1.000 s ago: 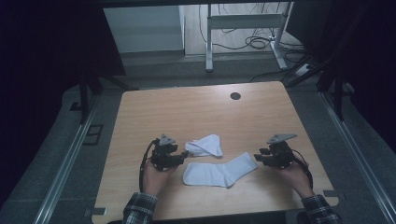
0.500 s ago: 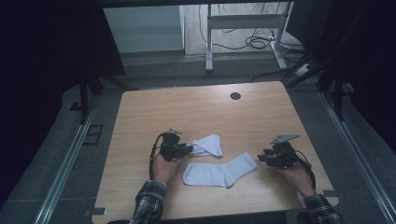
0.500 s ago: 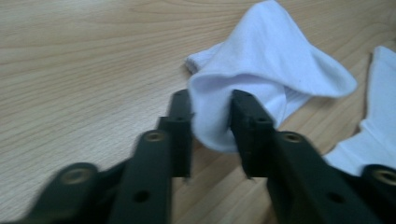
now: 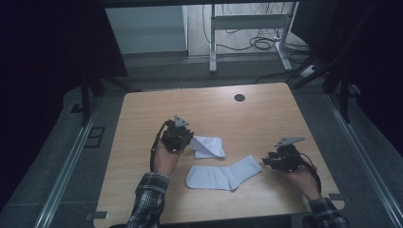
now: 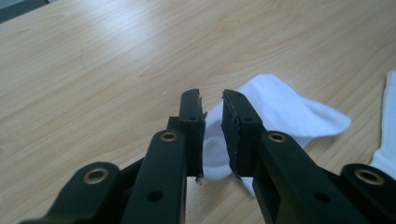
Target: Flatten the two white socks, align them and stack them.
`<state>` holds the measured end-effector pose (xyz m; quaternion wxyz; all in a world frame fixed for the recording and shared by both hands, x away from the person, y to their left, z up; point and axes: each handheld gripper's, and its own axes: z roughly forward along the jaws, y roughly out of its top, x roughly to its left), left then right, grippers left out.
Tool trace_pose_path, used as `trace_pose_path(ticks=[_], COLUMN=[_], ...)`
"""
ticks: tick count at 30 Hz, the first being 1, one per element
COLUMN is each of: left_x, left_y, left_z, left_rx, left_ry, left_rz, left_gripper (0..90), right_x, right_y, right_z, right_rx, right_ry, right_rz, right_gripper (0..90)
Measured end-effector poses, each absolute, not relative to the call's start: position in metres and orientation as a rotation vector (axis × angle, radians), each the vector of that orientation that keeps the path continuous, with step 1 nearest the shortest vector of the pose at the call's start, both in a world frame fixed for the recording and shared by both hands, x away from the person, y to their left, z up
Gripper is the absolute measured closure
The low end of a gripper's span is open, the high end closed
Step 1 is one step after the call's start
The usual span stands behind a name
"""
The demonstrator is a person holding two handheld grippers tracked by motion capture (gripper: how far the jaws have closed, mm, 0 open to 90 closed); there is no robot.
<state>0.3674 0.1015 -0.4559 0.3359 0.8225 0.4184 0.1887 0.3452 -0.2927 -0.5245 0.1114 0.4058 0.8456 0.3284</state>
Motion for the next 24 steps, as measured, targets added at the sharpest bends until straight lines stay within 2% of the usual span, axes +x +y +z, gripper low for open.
trace_pose_path(ticks=[5,6,8,11,12,15,19,20,21,23,24], left_x=[0.363,0.364,0.367,0.371,0.374,0.379,0.381,0.381,0.382,0.382,0.383], left_y=[0.099,0.103,0.109,0.116,0.121,0.125,0.132,0.133,0.135,0.135,0.134], left_z=[-0.468,-0.471,-0.472,-0.473,-0.475,-0.483,-0.502,-0.506,-0.509,-0.51,-0.509], left_rx=[2.173,2.142,2.095,2.05,2.001,1.985,1.967,1.959,1.956,1.958,1.963], left_ry=[1.1,1.125,1.168,1.197,1.238,1.283,1.314,1.304,1.275,1.258,1.246], left_rz=[0.51,0.496,0.484,0.437,0.374,0.327,0.252,0.215,0.174,0.154,0.157], left_gripper=[69.5,62.5,54.5,47.2,43.2,38.1,38.3,43.5,55.1,71.0,71.0], right_x=[0.345,0.345,0.345,0.345,0.345,0.345,0.345,0.345,0.345,0.345,0.345], right_y=[-0.292,-0.292,-0.292,-0.291,-0.291,-0.292,-0.292,-0.292,-0.292,-0.292,-0.291], right_z=[-0.524,-0.524,-0.524,-0.524,-0.524,-0.524,-0.524,-0.524,-0.524,-0.525,-0.525], right_rx=[1.191,1.188,1.186,1.189,1.189,1.194,1.192,1.192,1.193,1.191,1.19], right_ry=[2.485,2.483,2.487,2.486,2.487,2.486,2.487,2.487,2.487,2.488,2.489], right_rz=[0.966,0.97,0.969,0.967,0.965,0.968,0.97,0.97,0.969,0.968,0.967], right_gripper=[55.4,55.2,55.1,55.0,54.9,54.7,54.6,54.5,54.6,54.6,54.5])
